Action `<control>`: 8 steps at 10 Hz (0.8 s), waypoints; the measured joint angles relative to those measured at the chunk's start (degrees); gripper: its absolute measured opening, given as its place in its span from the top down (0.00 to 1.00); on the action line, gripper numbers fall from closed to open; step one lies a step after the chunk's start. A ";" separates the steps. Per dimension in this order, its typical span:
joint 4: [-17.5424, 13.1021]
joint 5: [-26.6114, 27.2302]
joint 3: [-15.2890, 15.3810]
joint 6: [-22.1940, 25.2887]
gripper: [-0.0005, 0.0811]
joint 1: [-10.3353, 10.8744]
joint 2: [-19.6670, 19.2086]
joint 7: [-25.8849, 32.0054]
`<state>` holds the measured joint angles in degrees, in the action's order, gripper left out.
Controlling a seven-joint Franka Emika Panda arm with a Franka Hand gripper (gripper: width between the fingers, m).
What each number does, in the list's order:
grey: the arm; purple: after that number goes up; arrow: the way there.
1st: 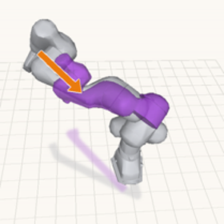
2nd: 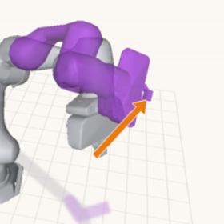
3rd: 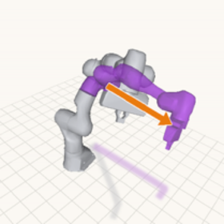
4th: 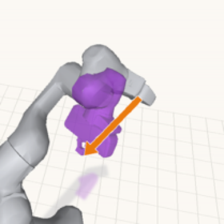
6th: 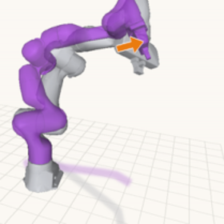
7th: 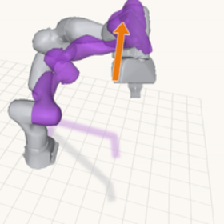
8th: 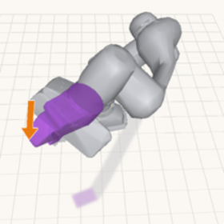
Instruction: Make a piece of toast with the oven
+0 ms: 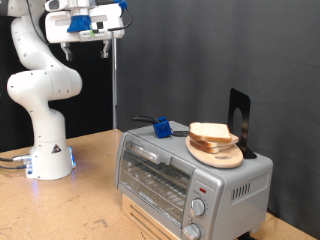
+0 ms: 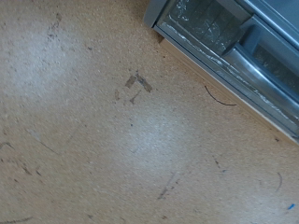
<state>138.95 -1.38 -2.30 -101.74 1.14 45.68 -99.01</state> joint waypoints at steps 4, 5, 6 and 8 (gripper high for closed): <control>0.44 3.49 -6.17 -8.47 0.16 6.35 -0.01 25.16; 0.86 3.81 -7.89 -10.81 0.16 8.39 -0.38 30.10; 0.86 3.81 -7.63 -10.53 0.16 8.04 -0.36 28.19; 0.29 7.88 -9.20 -8.51 0.16 10.28 0.04 35.20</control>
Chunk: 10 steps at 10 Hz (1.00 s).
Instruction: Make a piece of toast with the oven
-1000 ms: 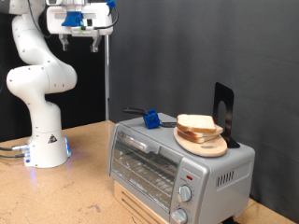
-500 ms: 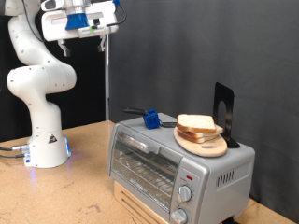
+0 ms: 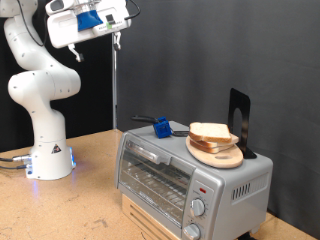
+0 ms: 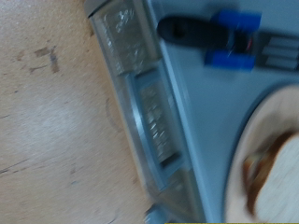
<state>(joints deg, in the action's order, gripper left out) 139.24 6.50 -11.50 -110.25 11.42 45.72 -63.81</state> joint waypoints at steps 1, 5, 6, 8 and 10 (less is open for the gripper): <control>-1.00 1.51 -1.70 1.86 0.16 2.45 -0.04 6.08; -3.54 2.59 -6.60 4.62 0.16 9.07 -2.28 21.05; -3.60 2.60 -6.42 5.18 0.16 8.81 -2.18 19.35; -3.58 3.81 -6.54 4.04 0.16 8.27 -1.92 15.19; -2.46 3.79 -7.36 2.17 0.16 7.80 -2.58 15.18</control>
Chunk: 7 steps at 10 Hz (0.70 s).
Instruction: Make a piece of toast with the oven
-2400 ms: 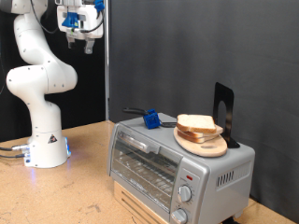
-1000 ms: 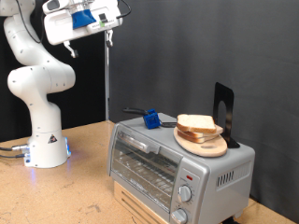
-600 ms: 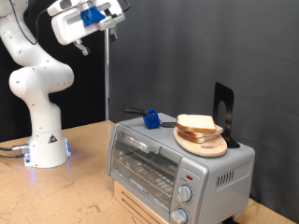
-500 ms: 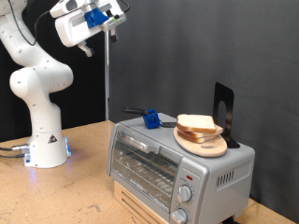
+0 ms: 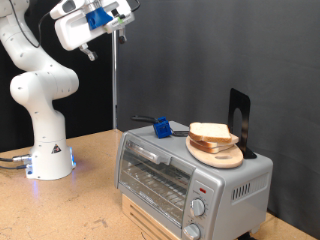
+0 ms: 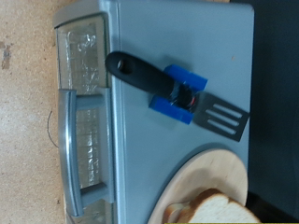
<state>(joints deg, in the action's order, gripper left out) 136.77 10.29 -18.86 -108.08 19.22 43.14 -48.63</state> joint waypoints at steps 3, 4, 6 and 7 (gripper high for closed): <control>3.67 -0.81 -1.88 -6.56 0.16 -0.05 -3.51 1.32; 4.40 -1.25 -2.43 -8.54 0.16 -0.02 -5.29 3.17; 5.69 -1.95 -3.82 -12.08 0.16 0.11 -9.09 8.97; 6.31 -1.89 -4.53 -14.20 0.16 0.28 -10.80 11.52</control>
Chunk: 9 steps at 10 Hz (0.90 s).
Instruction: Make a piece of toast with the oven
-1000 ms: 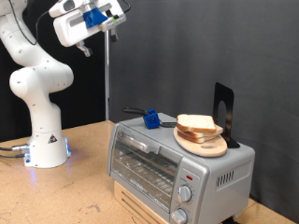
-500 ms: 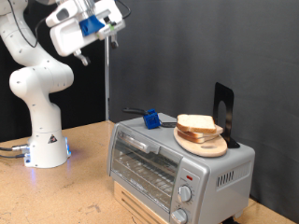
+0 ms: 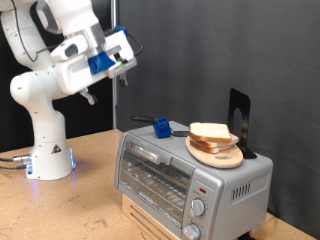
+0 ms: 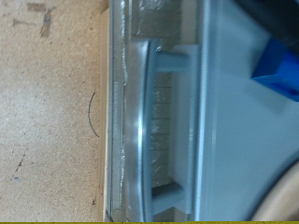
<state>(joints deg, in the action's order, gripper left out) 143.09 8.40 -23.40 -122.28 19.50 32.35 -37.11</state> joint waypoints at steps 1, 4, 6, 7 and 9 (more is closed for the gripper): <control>0.38 0.25 -0.51 -1.72 0.16 0.09 -1.47 1.48; 0.60 1.23 -0.71 -5.16 0.16 0.19 -4.44 2.03; 0.77 1.09 -0.71 -5.10 0.16 0.16 -4.44 2.03; 1.30 0.30 -0.63 -5.26 0.16 -0.05 -4.58 1.75; 3.83 -0.83 -0.57 -9.59 0.16 -0.46 -5.74 1.09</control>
<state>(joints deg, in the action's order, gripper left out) 146.92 7.58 -23.97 -131.88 19.03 26.61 -36.02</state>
